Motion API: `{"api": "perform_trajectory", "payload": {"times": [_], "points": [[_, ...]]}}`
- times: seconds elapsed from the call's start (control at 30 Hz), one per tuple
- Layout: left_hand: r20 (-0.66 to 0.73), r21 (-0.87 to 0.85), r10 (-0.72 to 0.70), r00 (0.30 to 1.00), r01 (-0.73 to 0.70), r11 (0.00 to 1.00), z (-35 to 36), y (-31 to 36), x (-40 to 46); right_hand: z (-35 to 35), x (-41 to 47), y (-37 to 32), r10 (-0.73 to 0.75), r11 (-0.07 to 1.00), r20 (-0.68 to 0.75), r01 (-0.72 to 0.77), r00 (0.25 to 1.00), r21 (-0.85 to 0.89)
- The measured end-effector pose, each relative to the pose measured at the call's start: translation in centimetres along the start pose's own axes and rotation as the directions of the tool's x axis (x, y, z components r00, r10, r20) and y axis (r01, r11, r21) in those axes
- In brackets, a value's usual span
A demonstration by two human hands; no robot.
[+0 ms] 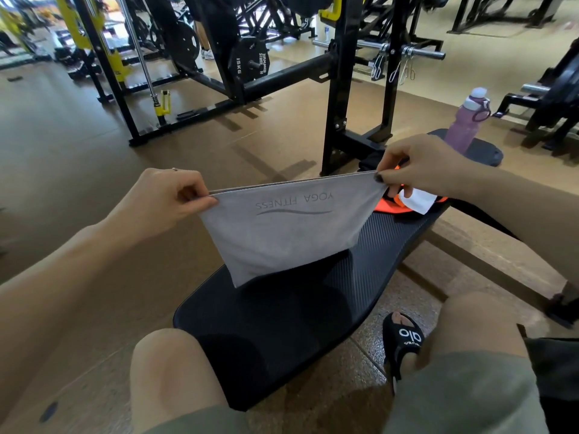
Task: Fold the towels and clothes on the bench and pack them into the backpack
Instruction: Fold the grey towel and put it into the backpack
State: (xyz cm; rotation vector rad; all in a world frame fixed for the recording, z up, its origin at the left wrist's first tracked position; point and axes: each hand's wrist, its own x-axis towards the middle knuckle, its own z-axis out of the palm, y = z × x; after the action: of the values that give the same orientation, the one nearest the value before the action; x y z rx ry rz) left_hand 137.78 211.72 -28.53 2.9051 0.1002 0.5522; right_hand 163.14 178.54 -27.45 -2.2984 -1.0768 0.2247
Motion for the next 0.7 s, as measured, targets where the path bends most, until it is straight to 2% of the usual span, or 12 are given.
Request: {"api": "perform_trajectory", "payload": {"times": [0.23, 0.4, 0.6, 0.7], "points": [[0.031, 0.018, 0.038, 0.999, -0.039, 0.999, -0.3, 0.2, -0.1, -0.6, 0.2, 0.4, -0.024, 0.992, 0.075, 0.033, 0.997, -0.123], [0.027, -0.038, -0.025, 0.999, 0.026, 0.999, -0.4, 0.4, -0.3, -0.8, 0.2, 0.4, 0.0, 0.992, 0.116, 0.015, 0.993, -0.128], [0.035, -0.07, -0.091, 0.995, 0.093, 0.993, -0.4, 0.3, -1.1, -0.9, -0.2, 0.6, 0.022, 0.999, 0.155, -0.029, 0.988, 0.042], [0.051, -0.092, -0.097, 0.994, 0.101, 0.991, -0.5, 0.2, -1.2, -0.7, -0.4, 0.9, 0.008, 0.998, 0.125, -0.015, 0.992, 0.054]]}}
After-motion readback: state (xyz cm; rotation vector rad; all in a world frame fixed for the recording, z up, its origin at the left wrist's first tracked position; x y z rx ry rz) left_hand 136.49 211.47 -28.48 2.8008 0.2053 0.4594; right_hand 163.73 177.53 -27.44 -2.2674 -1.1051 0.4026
